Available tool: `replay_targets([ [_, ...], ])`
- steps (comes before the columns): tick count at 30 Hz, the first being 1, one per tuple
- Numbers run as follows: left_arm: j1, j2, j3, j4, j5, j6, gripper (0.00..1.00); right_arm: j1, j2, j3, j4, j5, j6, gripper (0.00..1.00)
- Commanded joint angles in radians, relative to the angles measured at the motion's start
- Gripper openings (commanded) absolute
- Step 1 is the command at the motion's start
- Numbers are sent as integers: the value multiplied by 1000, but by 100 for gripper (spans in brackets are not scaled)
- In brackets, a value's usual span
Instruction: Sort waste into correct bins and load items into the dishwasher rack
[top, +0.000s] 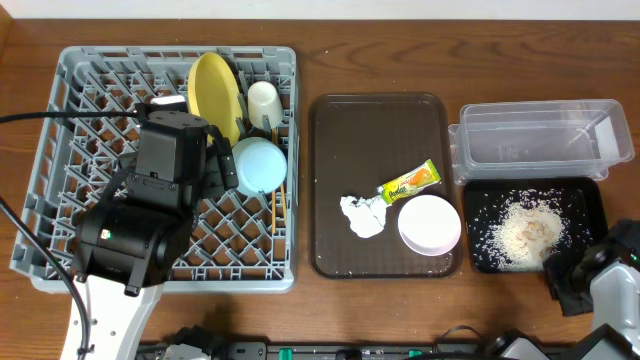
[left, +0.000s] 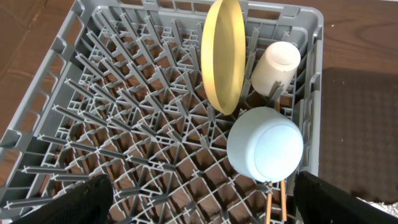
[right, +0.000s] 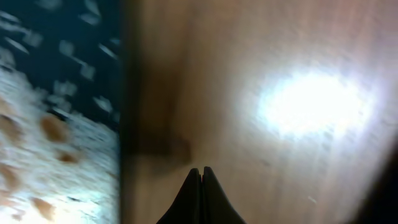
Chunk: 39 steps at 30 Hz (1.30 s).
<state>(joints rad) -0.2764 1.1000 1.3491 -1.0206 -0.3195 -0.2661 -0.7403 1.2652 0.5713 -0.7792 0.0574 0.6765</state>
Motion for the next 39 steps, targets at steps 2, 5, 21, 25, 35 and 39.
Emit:
replay_targets([
  [2, 3, 3, 3, 0, -3, -9, 94, -11, -79, 58, -54, 37, 5, 1],
  [5, 3, 3, 3, 0, -3, -9, 94, -9, -144, 71, -40, -136, -116, 3],
  [21, 3, 3, 3, 0, -3, -9, 94, 409, -290, 162, -62, -467, -449, 18],
  [25, 3, 3, 3, 0, -3, -9, 94, 549, -276, 162, -36, -409, -446, 21],
  [35, 3, 3, 3, 0, -3, -9, 94, 663, -265, 162, -38, -405, -446, 99],
  [39, 3, 3, 3, 0, -3, -9, 94, 663, -265, 162, -44, -406, -446, 99],
])
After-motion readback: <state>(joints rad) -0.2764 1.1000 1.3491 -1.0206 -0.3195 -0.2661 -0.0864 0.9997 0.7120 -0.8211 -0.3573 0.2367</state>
